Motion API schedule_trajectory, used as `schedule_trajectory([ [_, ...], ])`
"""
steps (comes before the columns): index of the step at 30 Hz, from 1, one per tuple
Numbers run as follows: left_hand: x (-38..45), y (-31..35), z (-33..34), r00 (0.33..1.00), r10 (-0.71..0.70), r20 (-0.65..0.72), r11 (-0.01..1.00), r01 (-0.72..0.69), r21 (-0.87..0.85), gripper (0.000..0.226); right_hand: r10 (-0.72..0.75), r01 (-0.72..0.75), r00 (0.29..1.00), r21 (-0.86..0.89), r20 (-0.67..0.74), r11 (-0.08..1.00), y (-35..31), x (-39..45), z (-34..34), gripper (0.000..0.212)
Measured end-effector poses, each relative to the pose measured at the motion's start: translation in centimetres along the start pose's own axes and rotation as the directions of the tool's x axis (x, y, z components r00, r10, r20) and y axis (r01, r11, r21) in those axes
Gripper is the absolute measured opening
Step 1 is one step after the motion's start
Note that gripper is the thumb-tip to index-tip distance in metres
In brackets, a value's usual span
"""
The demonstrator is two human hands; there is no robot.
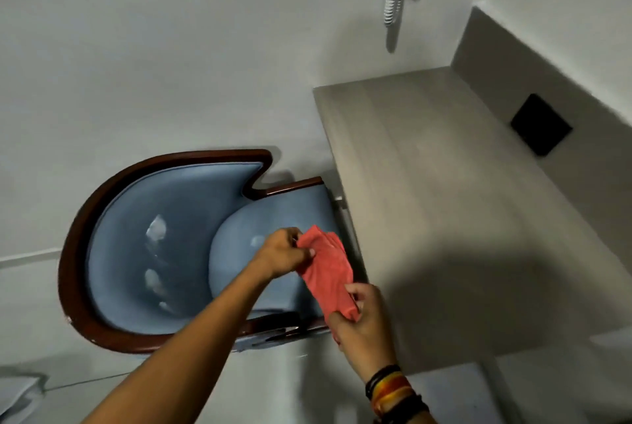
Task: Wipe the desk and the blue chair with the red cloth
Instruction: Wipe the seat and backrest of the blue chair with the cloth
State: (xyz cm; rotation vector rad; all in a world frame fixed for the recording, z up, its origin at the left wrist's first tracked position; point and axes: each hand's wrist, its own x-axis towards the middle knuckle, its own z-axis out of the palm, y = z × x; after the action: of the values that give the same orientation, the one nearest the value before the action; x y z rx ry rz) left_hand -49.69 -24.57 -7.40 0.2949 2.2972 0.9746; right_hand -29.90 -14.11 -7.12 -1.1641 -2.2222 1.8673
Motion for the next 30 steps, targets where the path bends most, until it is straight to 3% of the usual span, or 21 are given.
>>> schedule_trajectory([
  [4, 4.5, -6.5, -4.0, 0.993, -0.105, -0.048, 0.989, 0.099, -0.111, 0.023, 0.072, -0.068, 0.994, -0.047, 0.077, 0.997, -0.6, 5.2, 5.9, 0.037],
  [8, 12.5, -10.5, -4.6, 0.999, 0.031, 0.007, 0.979, -0.029, -0.203, 0.032, 0.106, -0.102, 0.993, -0.077, 0.058, 0.992, 1.7, 12.2, 10.1, 0.036],
  [10, 16.4, -12.3, -4.2, 0.992, 0.107, 0.061, 0.968, -0.090, -0.234, 0.046, 0.096, -0.057, 0.987, -0.281, 0.126, 0.958, 3.7, 14.7, 11.1, 0.034],
  [11, 18.0, -12.9, -4.0, 0.987, 0.128, 0.095, 0.962, -0.100, -0.256, 0.052, 0.151, -0.108, 0.983, -0.337, 0.106, 0.935, 4.8, 16.1, 11.7, 0.029],
  [12, 19.1, -13.9, -4.0, 0.986, 0.132, 0.107, 0.964, -0.102, -0.247, 0.055, 0.211, -0.167, 0.975, -0.379, 0.076, 0.910, 5.8, 17.5, 12.3, 0.034],
  [13, 19.9, -15.0, -4.0, 0.988, 0.128, 0.082, 0.972, -0.109, -0.207, 0.058, 0.233, -0.182, 0.971, -0.482, 0.046, 0.857, 6.9, 18.5, 12.7, 0.053],
  [15, 21.9, -19.1, -4.7, 0.991, 0.110, -0.077, 0.994, -0.108, 0.027, 0.054, 0.095, -0.049, 0.995, -0.727, 0.022, 0.684, 8.5, 20.6, 14.3, 0.079],
  [18, 23.7, -27.2, -6.2, 0.926, 0.161, -0.342, 0.947, -0.047, 0.318, 0.050, -0.115, 0.170, 0.985, -0.777, 0.126, 0.606, 9.8, 25.3, 18.9, 0.090],
  [21, 24.4, -34.5, -6.2, 0.901, 0.206, -0.382, 0.889, -0.009, 0.457, 0.055, -0.141, 0.193, 0.980, -0.867, 0.144, 0.459, 12.9, 29.6, 23.8, 0.088],
  [23, 24.6, -37.1, -4.9, 0.904, 0.228, -0.362, 0.897, -0.051, 0.439, 0.057, -0.225, 0.184, 0.970, -0.890, 0.095, 0.417, 14.0, 31.5, 24.6, 0.075],
  [27, 25.0, -38.2, -3.1, 0.846, 0.232, -0.480, 0.933, -0.054, 0.356, 0.054, -0.361, 0.256, 0.928, -0.860, 0.091, 0.441, 10.8, 38.3, 26.9, 0.064],
  [30, 24.9, -38.1, -3.2, 0.832, 0.241, -0.500, 0.933, -0.056, 0.356, 0.053, -0.439, 0.443, 0.856, -0.825, 0.273, 0.351, 8.1, 39.5, 33.1, 0.065],
])
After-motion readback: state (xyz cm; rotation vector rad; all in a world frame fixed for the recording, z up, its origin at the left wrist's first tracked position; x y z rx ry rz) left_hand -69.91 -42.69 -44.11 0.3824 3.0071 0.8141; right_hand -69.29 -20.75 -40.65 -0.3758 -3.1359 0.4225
